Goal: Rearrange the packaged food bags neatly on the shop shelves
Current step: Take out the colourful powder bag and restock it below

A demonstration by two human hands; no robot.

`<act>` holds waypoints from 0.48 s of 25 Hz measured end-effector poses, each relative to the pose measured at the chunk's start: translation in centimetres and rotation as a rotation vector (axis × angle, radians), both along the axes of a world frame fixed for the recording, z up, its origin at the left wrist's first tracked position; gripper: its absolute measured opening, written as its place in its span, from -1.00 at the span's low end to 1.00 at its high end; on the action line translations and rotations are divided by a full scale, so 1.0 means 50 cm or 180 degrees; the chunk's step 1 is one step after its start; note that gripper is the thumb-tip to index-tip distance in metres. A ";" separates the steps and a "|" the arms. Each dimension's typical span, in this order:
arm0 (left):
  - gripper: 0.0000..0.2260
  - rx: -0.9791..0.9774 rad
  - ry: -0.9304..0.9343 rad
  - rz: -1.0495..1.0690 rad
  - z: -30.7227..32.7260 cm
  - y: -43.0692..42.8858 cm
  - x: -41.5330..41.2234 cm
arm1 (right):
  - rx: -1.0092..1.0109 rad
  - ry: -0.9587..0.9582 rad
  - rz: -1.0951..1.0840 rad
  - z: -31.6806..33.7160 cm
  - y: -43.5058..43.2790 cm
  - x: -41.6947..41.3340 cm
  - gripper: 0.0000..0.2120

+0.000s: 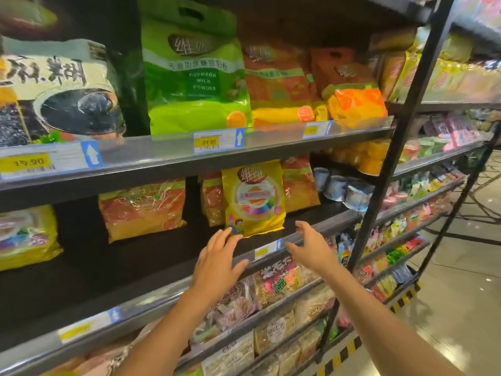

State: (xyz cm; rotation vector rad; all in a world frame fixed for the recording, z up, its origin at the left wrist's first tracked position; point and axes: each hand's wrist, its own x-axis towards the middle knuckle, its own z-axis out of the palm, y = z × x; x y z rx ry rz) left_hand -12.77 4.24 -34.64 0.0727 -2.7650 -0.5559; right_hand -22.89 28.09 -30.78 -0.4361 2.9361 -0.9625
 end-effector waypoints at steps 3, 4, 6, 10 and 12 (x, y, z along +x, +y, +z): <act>-0.38 0.0085 -0.0005 0.0328 -0.010 0.007 -0.029 | 0.0139 -0.0238 0.0382 0.010 -0.012 -0.119 -0.35; -0.37 0.0131 0.0012 0.0487 -0.016 0.013 -0.038 | 0.0160 -0.0257 0.0488 0.009 -0.015 -0.161 -0.37; -0.37 0.0241 0.0074 0.0800 -0.025 0.032 -0.051 | 0.0204 -0.0349 0.0609 0.003 -0.016 -0.245 -0.39; -0.38 0.0462 0.0177 0.1262 -0.031 0.084 -0.057 | 0.0385 -0.0722 0.0800 -0.020 -0.030 -0.379 -0.45; -0.41 0.0518 0.0238 0.1402 -0.034 0.107 -0.047 | 0.0308 -0.0879 0.0875 -0.034 -0.039 -0.406 -0.57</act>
